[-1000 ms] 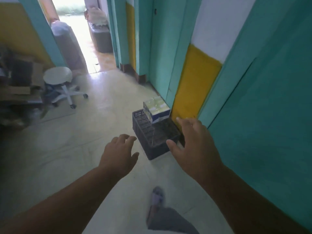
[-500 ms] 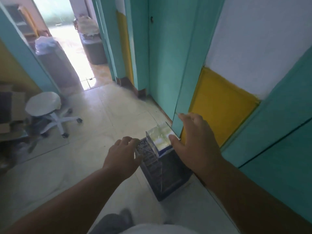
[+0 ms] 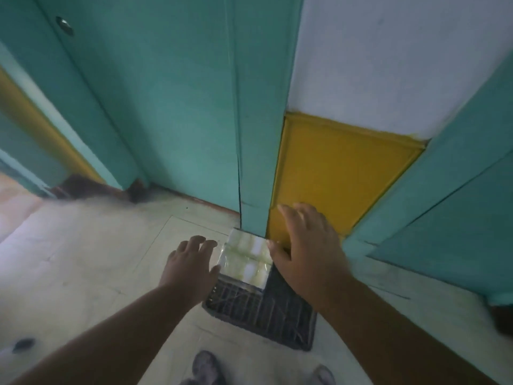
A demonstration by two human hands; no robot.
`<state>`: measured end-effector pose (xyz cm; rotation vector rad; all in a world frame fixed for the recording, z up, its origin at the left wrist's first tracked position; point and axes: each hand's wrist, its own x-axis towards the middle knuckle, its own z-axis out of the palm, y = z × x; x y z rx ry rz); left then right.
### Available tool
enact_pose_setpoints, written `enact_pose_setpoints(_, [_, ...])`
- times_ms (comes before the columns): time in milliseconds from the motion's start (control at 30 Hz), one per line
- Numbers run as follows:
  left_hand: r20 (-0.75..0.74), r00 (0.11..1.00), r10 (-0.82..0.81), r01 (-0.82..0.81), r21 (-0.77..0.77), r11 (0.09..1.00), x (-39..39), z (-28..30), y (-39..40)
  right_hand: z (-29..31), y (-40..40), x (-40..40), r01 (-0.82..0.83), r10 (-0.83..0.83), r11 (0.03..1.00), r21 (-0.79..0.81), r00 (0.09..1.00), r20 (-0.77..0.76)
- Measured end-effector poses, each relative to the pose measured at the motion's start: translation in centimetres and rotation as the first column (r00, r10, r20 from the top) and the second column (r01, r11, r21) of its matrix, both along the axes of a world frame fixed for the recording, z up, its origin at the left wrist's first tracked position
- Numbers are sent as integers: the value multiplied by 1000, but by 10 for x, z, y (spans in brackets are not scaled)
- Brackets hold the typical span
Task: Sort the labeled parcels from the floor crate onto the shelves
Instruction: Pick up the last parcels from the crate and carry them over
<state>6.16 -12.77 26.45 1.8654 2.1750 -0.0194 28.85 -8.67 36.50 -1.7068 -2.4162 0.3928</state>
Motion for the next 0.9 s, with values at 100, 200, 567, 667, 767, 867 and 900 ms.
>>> enact_pose_setpoints(100, [2,994,-112,112,-10,994,-26,-6,25,-6,2,-22,112,-111,993,-42,994,26])
enact_pose_setpoints(200, [49,985,-164,164,-1,986,-43,-35,50,-35,6,-42,183,-181,980,-81,983,31])
enact_pose_setpoints(567, [246,969,-25,94,-274,957,-74,-313,83,-337,42,-82,320,-281,892,-318,946,163])
enact_pose_setpoints(667, [347,927,140,-12,-347,938,-79,-371,93,-421,50,-76,381,-325,846,-372,923,205])
enact_pose_setpoints(767, [463,845,267,-41,-442,896,-80,-411,99,-483,57,-71,403,-380,746,-530,911,158])
enact_pose_setpoints(867, [520,754,402,-128,-483,866,-76,-421,100,-507,61,-69,399,-435,704,-588,896,87])
enact_pose_setpoints(900, [529,740,415,-142,-480,866,-75,-417,98,-504,61,-68,406,-457,705,-582,887,65])
